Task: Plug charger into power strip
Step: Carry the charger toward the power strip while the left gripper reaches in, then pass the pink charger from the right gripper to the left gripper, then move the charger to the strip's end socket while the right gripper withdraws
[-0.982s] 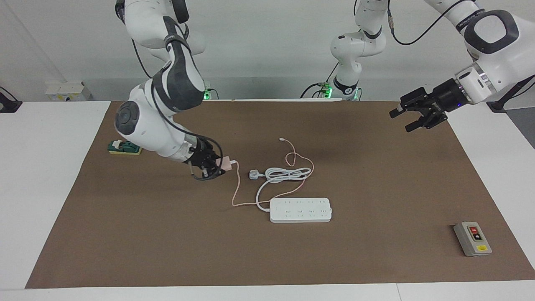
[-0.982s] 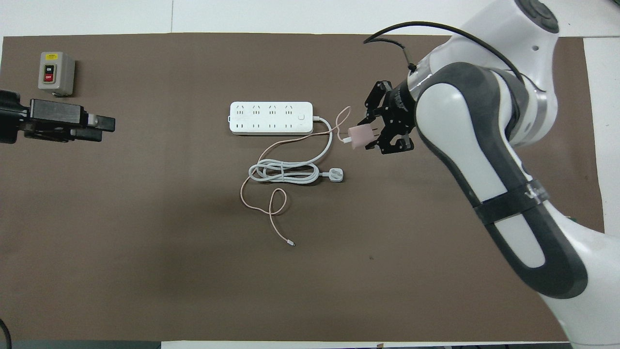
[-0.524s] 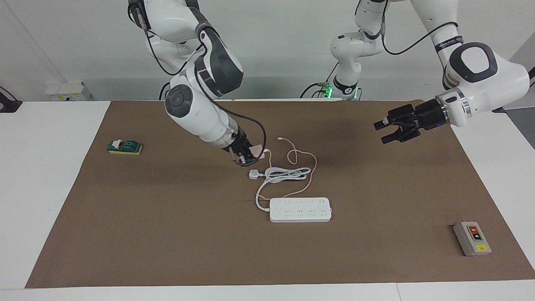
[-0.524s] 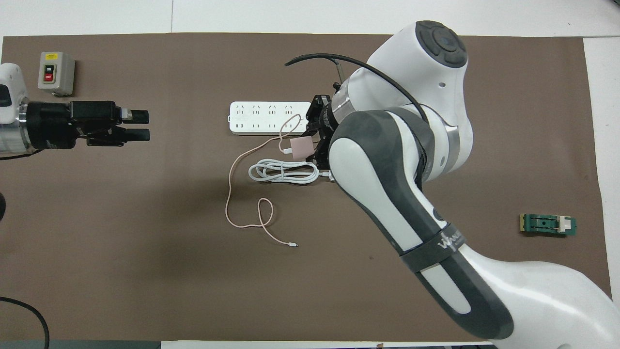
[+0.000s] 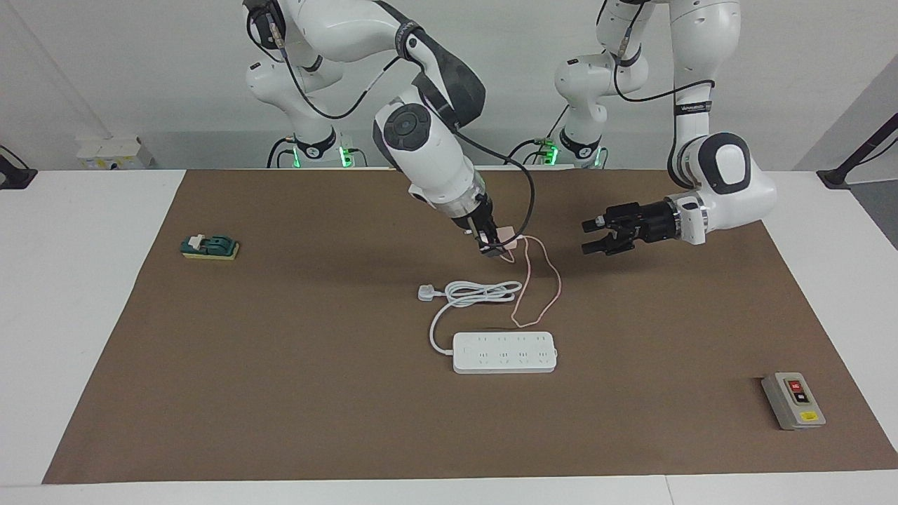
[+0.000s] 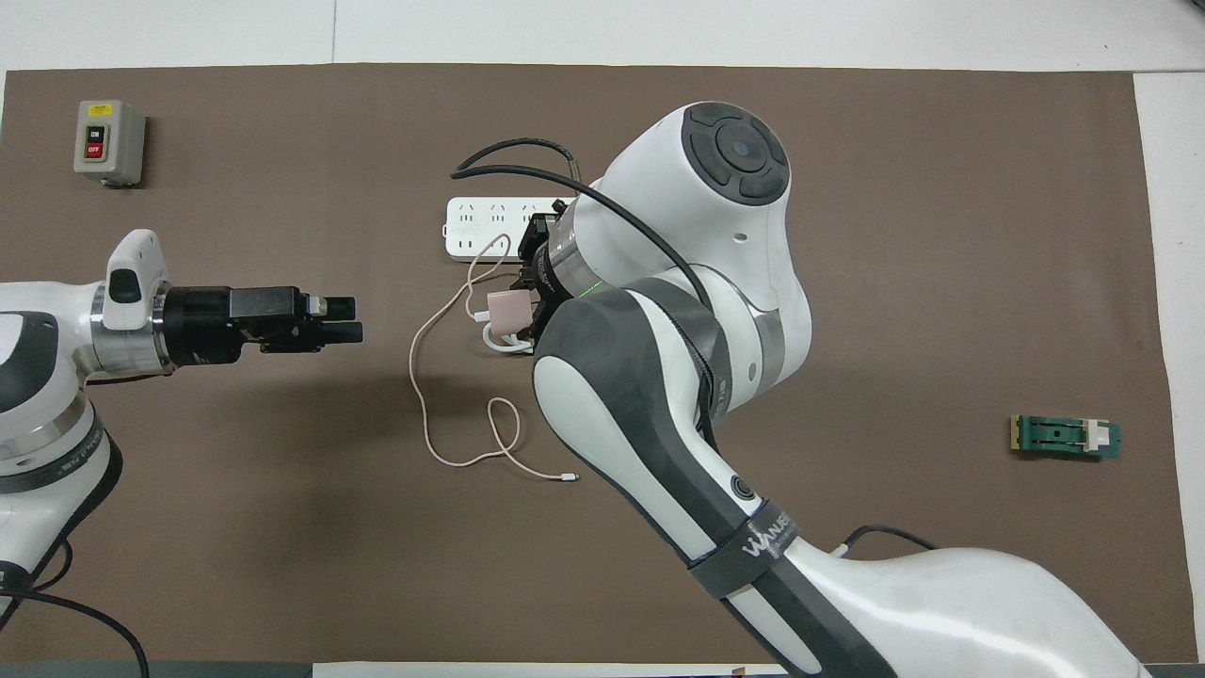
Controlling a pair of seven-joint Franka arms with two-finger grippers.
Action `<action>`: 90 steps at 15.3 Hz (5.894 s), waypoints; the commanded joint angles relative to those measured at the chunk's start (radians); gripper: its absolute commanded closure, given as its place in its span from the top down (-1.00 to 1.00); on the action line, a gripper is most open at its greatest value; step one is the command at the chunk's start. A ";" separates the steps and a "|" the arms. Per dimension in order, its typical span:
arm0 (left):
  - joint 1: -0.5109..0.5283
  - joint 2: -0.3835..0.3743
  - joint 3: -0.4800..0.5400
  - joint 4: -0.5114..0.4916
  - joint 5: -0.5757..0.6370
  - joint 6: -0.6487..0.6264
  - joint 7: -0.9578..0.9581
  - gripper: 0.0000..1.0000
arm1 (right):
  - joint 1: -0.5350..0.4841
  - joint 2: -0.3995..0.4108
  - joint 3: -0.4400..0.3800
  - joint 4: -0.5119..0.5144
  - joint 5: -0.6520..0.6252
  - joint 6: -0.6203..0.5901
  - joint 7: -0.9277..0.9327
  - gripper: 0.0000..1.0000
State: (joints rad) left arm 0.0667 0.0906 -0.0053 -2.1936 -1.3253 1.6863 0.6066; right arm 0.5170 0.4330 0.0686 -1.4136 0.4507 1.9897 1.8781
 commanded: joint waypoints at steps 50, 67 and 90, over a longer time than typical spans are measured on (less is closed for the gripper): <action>-0.252 0.005 0.014 -0.069 -0.354 0.133 0.262 -0.98 | 0.040 0.006 -0.007 -0.021 -0.020 0.047 0.105 -1.00; -0.088 0.037 0.019 0.070 -0.174 0.104 0.254 -0.98 | -0.116 -0.022 -0.033 0.016 -0.046 -0.109 -0.075 1.00; -0.245 0.333 0.014 0.672 0.983 0.291 0.473 -1.00 | -0.485 -0.214 -0.035 0.024 -0.446 -0.373 -1.701 1.00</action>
State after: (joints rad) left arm -0.1453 0.3979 -0.0017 -1.5500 -0.3994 1.9234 1.0170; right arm 0.0575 0.2383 0.0231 -1.3847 0.0390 1.6242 0.3418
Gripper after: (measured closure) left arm 0.687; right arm 0.000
